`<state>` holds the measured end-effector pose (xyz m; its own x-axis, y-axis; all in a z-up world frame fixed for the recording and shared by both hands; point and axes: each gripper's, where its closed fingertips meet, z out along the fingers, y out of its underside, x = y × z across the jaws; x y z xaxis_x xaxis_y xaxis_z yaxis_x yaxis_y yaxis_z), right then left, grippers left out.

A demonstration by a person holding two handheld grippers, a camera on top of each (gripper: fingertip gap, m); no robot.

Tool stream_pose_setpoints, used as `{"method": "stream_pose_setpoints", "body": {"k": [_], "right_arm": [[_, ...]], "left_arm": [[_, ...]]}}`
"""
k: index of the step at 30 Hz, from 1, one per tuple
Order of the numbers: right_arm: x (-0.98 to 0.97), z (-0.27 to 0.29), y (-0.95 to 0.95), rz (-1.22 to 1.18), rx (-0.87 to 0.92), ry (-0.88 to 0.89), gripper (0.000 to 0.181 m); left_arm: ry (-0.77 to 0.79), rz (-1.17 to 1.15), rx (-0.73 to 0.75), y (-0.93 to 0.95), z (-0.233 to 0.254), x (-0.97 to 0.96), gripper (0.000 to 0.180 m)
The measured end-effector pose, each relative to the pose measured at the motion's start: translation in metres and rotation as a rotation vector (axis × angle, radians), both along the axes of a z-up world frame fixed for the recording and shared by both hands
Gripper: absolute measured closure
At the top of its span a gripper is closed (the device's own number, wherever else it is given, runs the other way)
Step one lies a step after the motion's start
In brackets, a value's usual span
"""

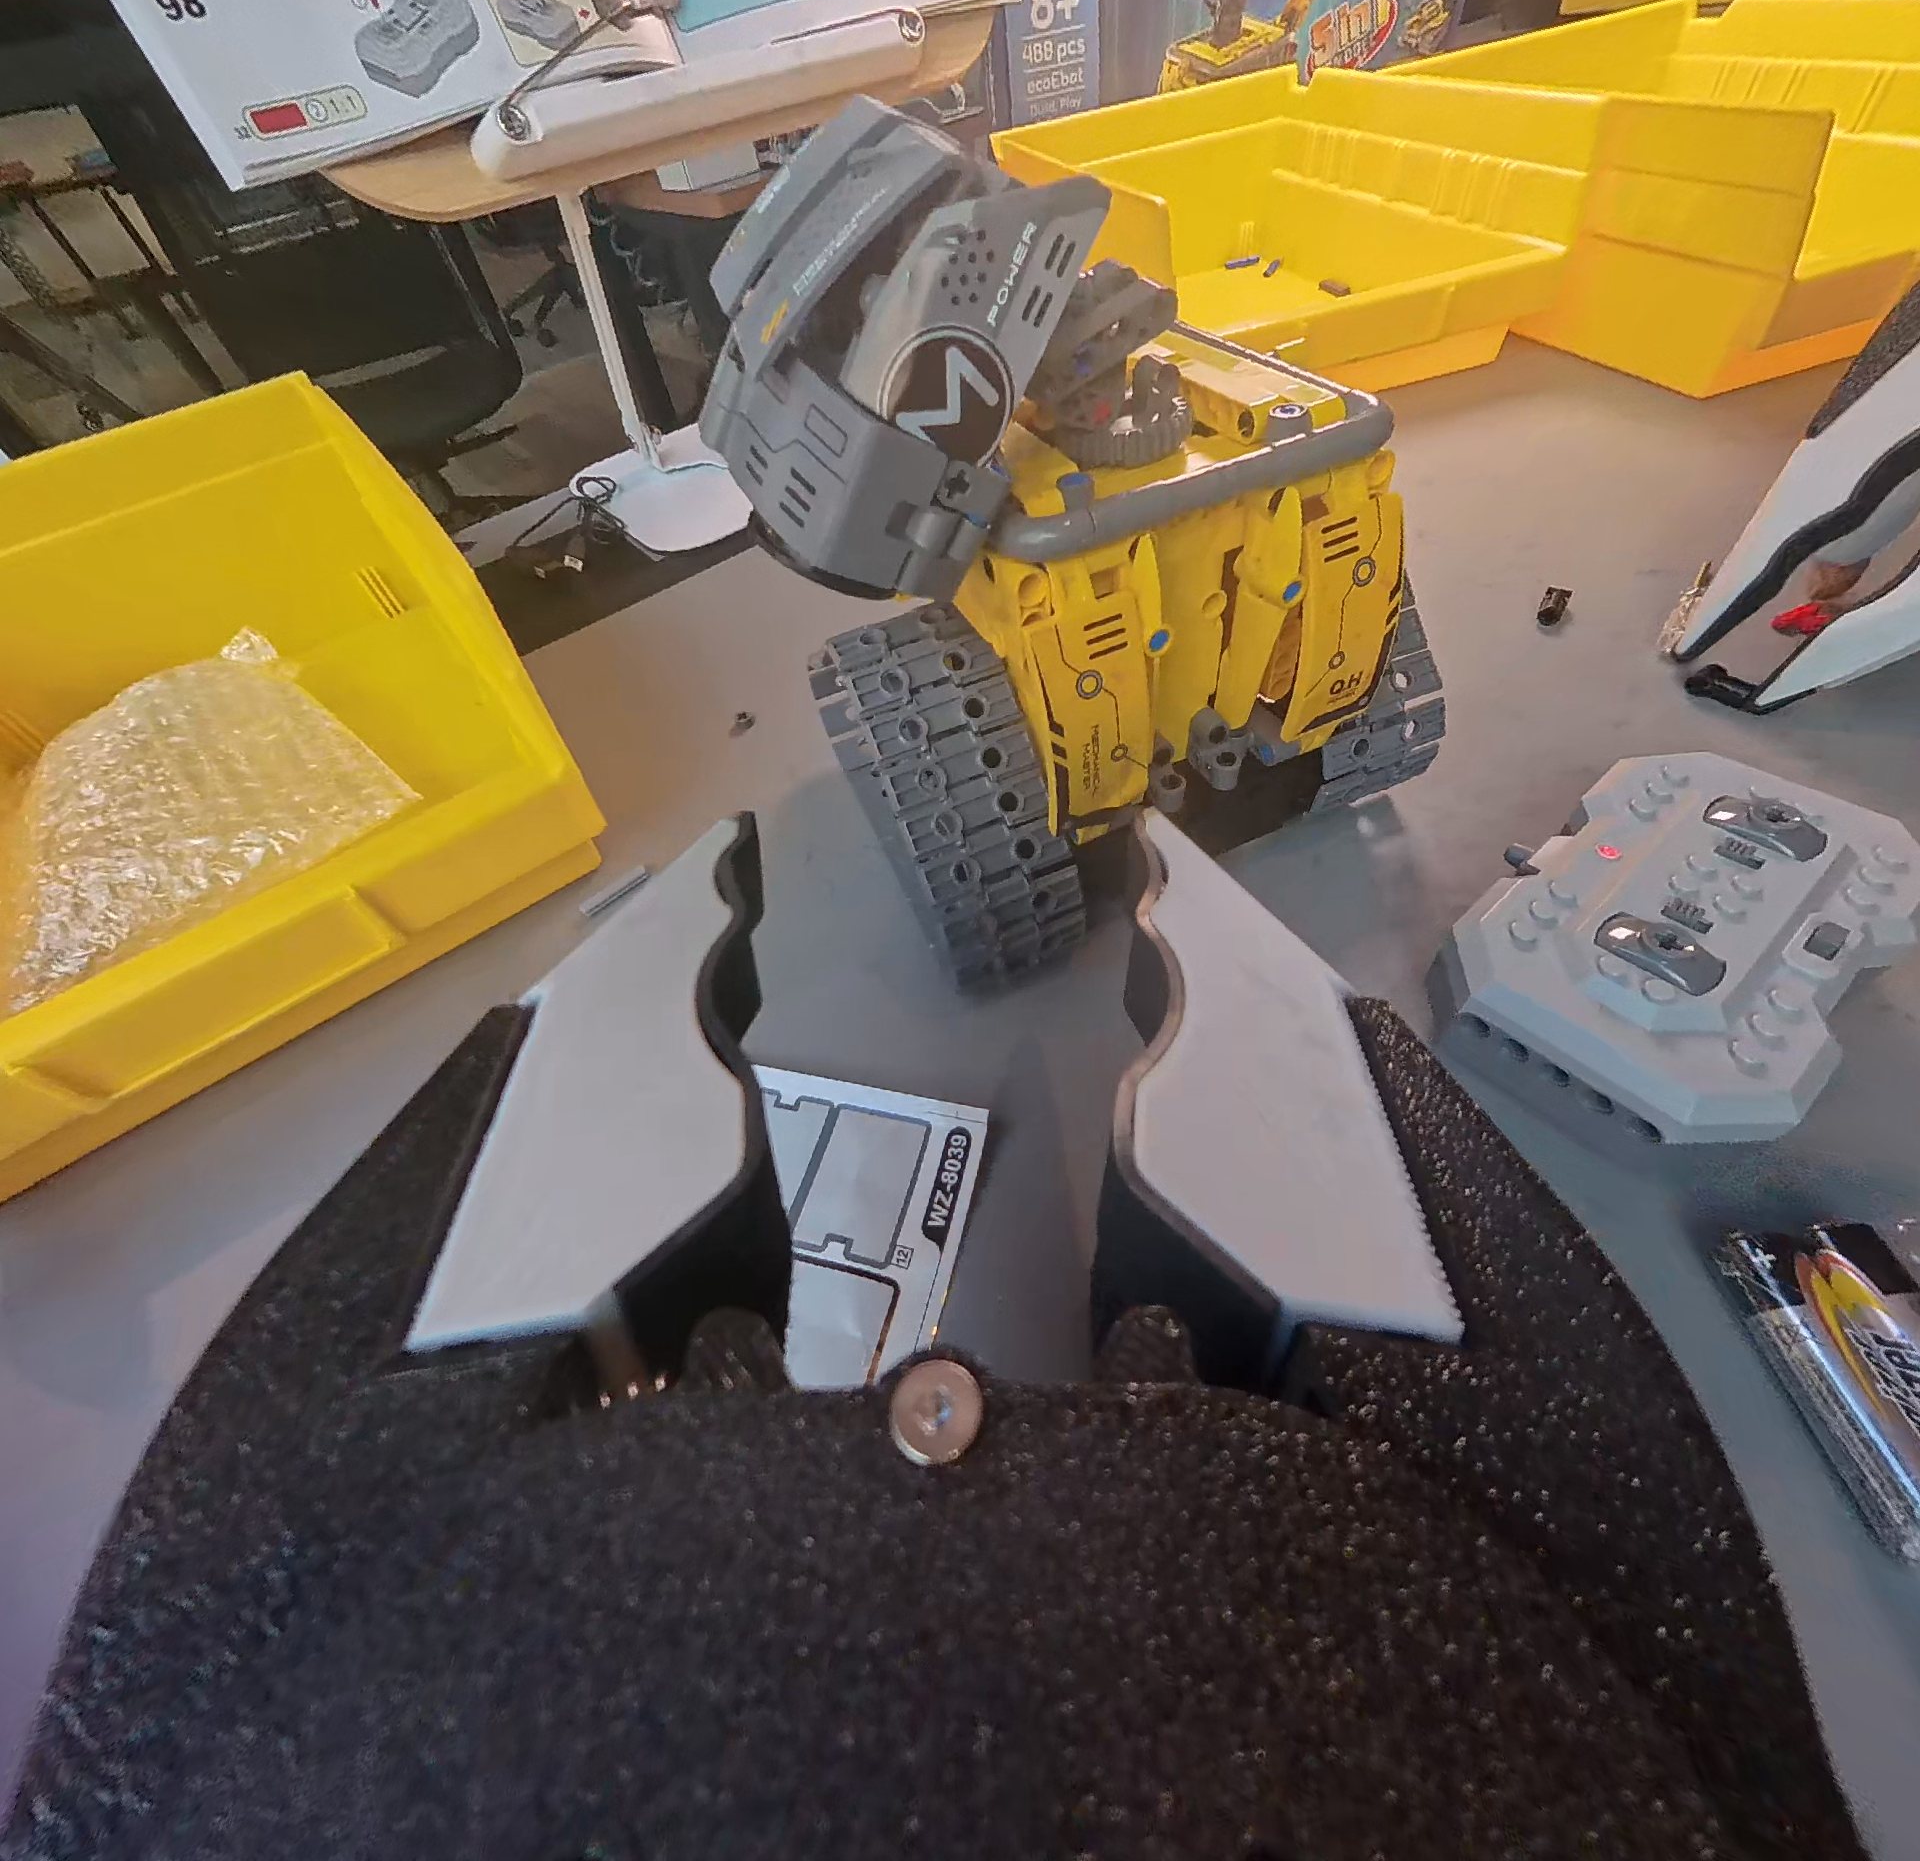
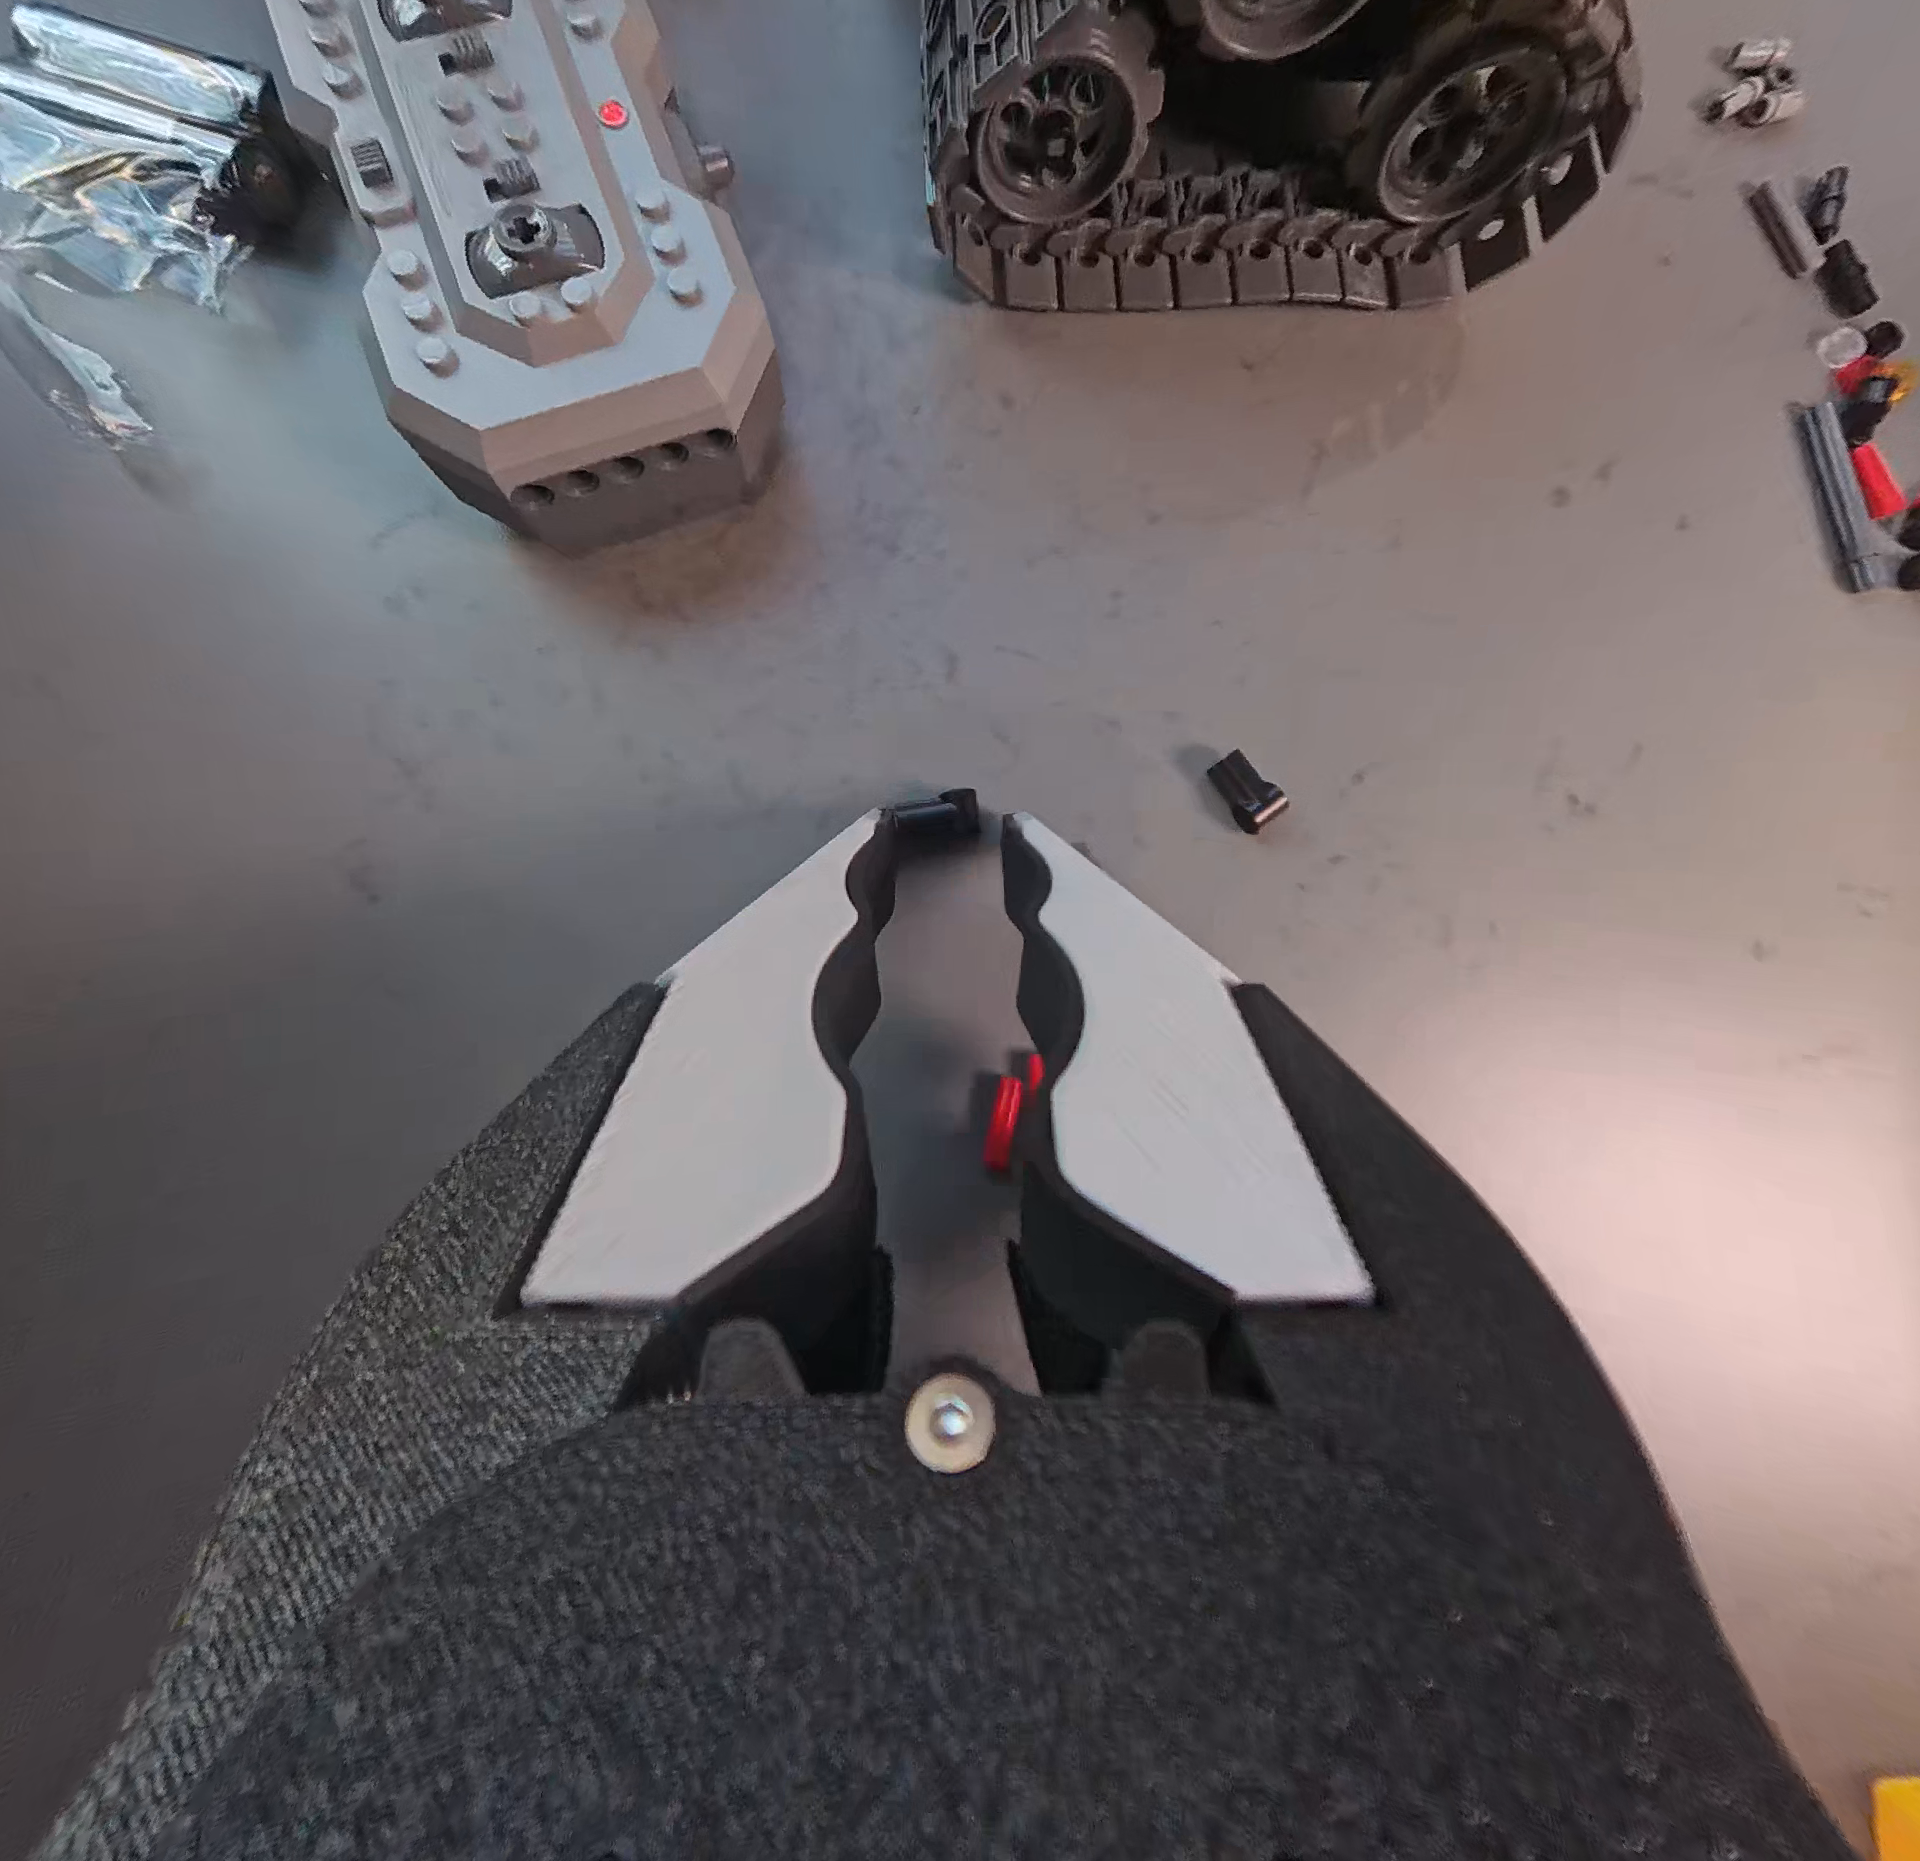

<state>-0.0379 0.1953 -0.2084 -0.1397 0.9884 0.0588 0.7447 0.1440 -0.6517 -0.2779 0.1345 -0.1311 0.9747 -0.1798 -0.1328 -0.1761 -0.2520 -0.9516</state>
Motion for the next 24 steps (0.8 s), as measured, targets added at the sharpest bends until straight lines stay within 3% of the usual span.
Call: {"method": "stream_pose_setpoints", "body": {"k": [2, 6, 9, 13, 18, 24], "right_arm": [[0.002, 0.004, 0.003, 0.015, -0.003, 0.012, 0.152], [0.016, 0.027, 0.024, 0.044, -0.024, 0.071, 0.152], [0.034, 0.023, 0.046, 0.065, -0.004, 0.01, 0.153], [0.05, 0.015, 0.028, 0.171, -0.101, -0.027, 0.161], [0.058, 0.006, 0.026, 0.119, -0.066, -0.05, 0.179], [0.022, 0.018, -0.007, 0.025, -0.013, 0.031, 0.164]], "left_arm": [[0.005, 0.0, -0.007, 0.002, -0.002, 0.0, 0.111], [0.03, 0.01, 0.002, 0.003, -0.004, -0.004, 0.112], [0.052, 0.033, 0.018, 0.005, -0.002, -0.011, 0.113], [0.069, 0.067, 0.016, 0.006, -0.004, -0.019, 0.113], [0.062, 0.023, 0.049, 0.005, 0.003, -0.011, 0.116], [0.066, -0.138, 0.102, -0.004, 0.017, 0.032, 0.118]]}}
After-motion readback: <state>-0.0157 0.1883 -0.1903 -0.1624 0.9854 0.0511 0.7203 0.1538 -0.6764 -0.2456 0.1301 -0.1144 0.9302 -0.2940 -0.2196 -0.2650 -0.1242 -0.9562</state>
